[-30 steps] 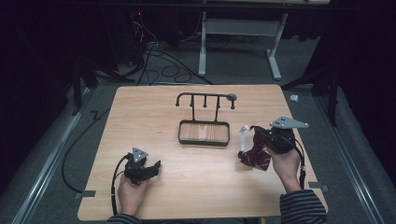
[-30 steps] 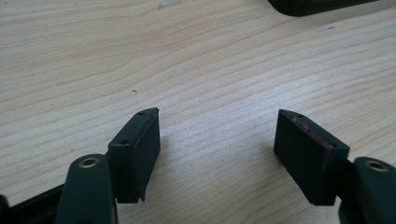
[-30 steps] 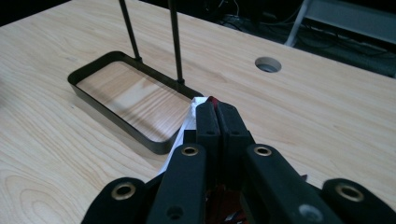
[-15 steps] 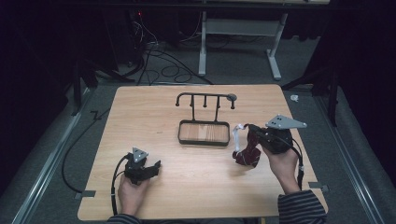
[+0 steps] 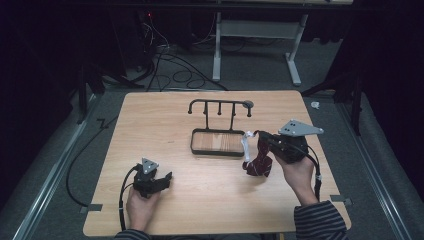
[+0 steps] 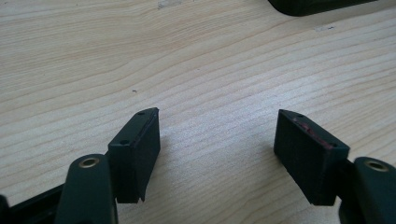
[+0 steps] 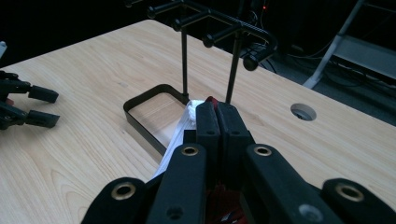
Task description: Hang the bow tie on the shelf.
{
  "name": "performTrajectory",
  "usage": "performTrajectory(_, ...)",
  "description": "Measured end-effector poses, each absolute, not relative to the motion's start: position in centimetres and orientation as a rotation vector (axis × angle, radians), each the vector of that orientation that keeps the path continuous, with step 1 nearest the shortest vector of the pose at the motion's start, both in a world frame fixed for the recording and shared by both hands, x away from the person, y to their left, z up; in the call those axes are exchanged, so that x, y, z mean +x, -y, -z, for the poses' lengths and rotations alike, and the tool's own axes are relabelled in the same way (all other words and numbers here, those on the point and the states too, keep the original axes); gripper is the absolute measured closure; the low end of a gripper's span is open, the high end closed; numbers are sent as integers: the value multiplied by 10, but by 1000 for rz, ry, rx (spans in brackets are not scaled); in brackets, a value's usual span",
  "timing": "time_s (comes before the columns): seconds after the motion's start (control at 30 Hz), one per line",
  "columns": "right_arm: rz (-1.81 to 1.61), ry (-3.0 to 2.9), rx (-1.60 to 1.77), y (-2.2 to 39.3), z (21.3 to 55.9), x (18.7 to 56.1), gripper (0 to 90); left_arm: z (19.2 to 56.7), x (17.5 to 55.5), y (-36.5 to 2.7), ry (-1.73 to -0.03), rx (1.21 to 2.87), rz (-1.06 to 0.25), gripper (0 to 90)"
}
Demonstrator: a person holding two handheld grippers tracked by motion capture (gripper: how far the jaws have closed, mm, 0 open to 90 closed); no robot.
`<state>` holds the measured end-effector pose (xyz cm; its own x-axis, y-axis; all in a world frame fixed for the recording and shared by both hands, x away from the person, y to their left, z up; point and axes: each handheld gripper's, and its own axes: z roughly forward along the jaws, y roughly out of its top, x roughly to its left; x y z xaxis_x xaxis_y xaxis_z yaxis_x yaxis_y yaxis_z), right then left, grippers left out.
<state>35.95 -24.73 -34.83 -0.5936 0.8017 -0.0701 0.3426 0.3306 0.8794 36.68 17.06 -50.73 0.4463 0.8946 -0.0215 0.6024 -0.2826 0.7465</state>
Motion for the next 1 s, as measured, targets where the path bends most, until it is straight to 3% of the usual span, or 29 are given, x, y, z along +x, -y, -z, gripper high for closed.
performTrajectory(1.0, -1247, -2171, 930, 215, 341, 372, 900, 507, 367, -171, -1251, 1999, -532, 319)
